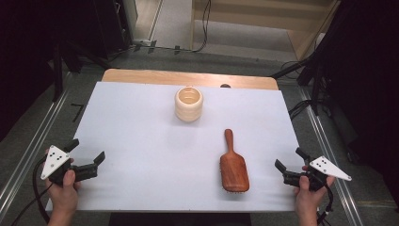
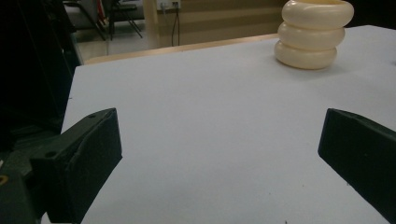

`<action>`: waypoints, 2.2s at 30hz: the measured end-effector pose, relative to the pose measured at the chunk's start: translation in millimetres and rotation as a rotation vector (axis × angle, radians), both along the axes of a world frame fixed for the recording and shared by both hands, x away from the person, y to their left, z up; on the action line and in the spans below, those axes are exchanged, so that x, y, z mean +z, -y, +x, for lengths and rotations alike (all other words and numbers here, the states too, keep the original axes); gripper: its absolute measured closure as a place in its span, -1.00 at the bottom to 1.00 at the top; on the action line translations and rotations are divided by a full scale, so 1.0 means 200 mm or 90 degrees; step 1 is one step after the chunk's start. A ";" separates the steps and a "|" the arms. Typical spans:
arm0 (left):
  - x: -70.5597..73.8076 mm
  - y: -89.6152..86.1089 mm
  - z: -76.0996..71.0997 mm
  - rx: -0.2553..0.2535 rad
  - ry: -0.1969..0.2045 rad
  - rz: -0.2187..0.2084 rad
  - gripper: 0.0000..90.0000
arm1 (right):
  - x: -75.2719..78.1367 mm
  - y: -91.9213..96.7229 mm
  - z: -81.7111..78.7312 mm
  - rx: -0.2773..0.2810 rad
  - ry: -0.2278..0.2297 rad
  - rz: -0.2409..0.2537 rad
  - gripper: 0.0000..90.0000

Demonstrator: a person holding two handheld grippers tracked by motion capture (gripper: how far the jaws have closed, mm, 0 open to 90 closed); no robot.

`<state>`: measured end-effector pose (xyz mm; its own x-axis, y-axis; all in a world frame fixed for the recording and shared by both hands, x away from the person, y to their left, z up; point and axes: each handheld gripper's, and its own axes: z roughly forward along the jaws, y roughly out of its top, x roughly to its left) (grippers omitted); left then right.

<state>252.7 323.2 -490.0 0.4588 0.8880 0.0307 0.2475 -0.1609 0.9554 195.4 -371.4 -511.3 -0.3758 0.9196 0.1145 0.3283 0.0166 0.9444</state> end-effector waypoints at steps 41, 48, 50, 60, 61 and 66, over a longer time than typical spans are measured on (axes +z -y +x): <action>0.00 0.00 0.01 0.002 -0.010 0.001 -1.00 | 0.37 -0.43 0.42 0.254 -0.159 -0.128 0.07; 0.00 0.00 0.01 0.001 -0.011 0.002 -1.00 | 0.38 -0.54 0.51 0.314 -0.188 -0.197 0.70; 0.00 0.00 0.01 0.000 -0.011 0.003 -1.00 | 0.39 -0.58 0.53 0.329 -0.200 -0.211 0.79; 0.00 0.00 0.01 -0.003 -0.012 0.004 -1.00 | 0.35 -0.71 0.65 0.349 -0.236 -0.266 0.96; 0.00 0.00 0.01 -0.004 -0.011 0.004 -1.00 | 0.33 -0.72 0.67 0.362 -0.247 -0.258 0.96; 0.00 0.01 0.01 -0.006 -0.012 0.004 -1.00 | 0.31 -0.76 0.72 0.377 -0.265 -0.287 0.96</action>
